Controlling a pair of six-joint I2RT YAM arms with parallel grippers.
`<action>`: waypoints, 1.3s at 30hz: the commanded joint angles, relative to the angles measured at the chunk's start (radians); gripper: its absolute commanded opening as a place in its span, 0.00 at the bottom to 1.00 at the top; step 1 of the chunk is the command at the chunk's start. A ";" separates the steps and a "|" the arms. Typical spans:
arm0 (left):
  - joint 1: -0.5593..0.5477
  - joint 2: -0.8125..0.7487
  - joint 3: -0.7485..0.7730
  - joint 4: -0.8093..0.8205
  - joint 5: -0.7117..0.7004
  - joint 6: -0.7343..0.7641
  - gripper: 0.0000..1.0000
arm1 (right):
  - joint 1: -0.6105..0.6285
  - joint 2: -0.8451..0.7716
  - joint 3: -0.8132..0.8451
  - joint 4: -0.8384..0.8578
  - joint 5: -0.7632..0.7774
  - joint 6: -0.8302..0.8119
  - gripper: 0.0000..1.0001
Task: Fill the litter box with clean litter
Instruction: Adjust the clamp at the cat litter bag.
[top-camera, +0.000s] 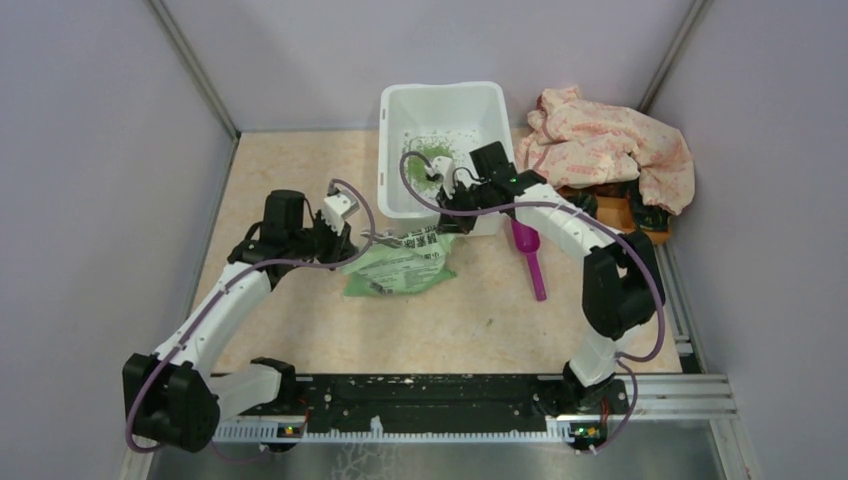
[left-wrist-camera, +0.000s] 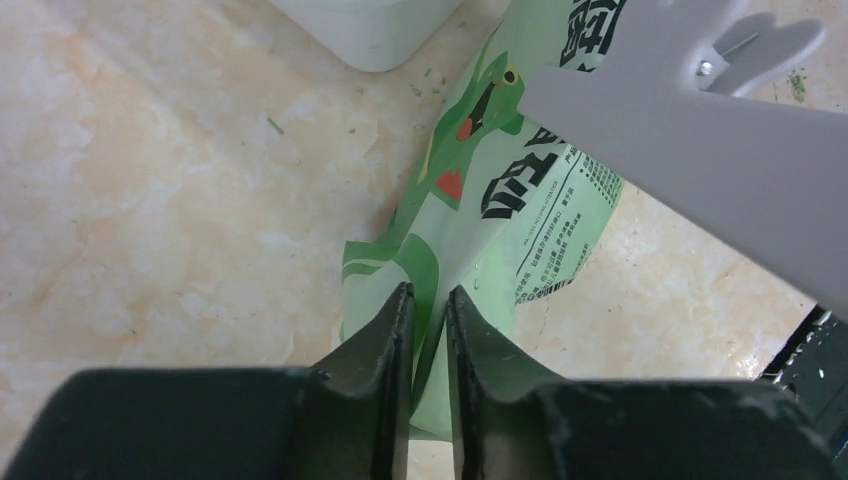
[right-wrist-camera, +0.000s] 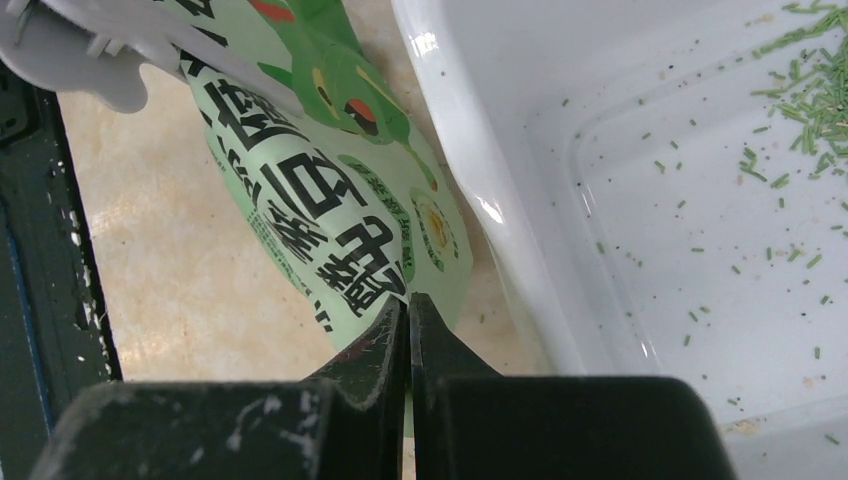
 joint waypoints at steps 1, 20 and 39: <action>0.015 0.013 -0.009 0.031 -0.026 -0.027 0.17 | -0.014 -0.096 -0.036 0.101 -0.028 0.025 0.00; 0.067 0.146 0.196 -0.156 0.147 -0.040 0.00 | 0.061 -0.309 -0.141 0.274 -0.033 0.098 0.52; 0.105 0.165 0.258 -0.171 0.238 -0.046 0.00 | 0.184 -0.083 -0.038 0.495 -0.142 0.052 0.54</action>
